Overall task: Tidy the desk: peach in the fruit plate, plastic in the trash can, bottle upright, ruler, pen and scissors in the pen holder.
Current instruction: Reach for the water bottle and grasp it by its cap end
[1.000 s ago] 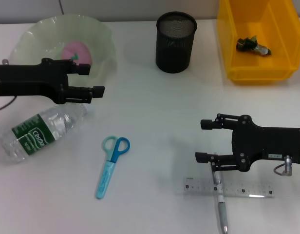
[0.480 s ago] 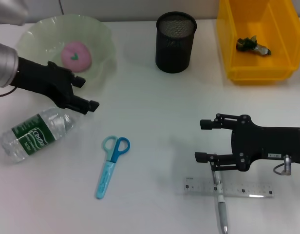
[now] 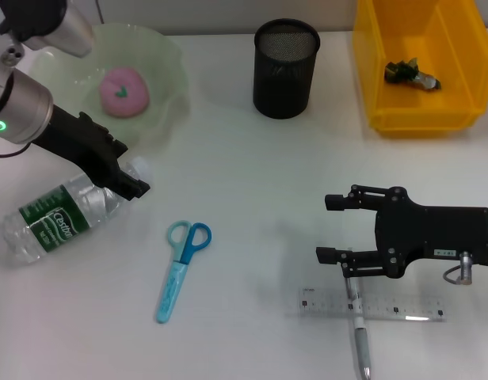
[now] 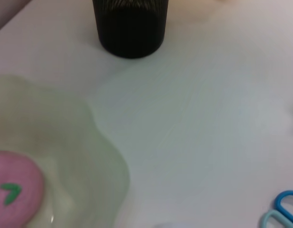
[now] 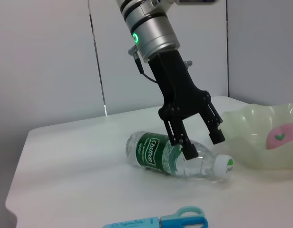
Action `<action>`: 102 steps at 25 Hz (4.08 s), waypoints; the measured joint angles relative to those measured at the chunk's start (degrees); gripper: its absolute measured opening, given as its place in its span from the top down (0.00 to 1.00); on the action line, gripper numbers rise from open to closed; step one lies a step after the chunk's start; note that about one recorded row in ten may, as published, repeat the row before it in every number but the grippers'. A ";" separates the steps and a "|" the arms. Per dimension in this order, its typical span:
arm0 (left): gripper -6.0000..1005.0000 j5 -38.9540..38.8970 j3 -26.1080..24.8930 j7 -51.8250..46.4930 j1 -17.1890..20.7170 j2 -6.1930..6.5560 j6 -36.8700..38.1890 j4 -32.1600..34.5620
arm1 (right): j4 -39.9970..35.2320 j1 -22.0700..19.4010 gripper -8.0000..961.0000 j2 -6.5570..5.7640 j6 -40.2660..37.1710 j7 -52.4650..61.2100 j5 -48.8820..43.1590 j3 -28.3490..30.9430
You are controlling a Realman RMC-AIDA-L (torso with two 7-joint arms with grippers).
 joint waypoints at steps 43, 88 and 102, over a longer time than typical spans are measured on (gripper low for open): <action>0.19 2.20 0.61 -0.30 -0.90 -0.79 -7.05 -6.71 | 0.00 0.00 0.17 0.03 0.05 -0.35 -0.09 0.00; 0.30 0.61 3.04 0.74 -1.05 -0.97 -6.95 -8.64 | 0.00 0.62 0.18 0.02 0.68 -0.35 -0.08 -0.18; 0.49 0.57 5.53 2.04 -0.84 -1.04 -8.17 -8.66 | -0.01 0.71 0.18 0.02 0.68 -0.11 -0.08 -0.17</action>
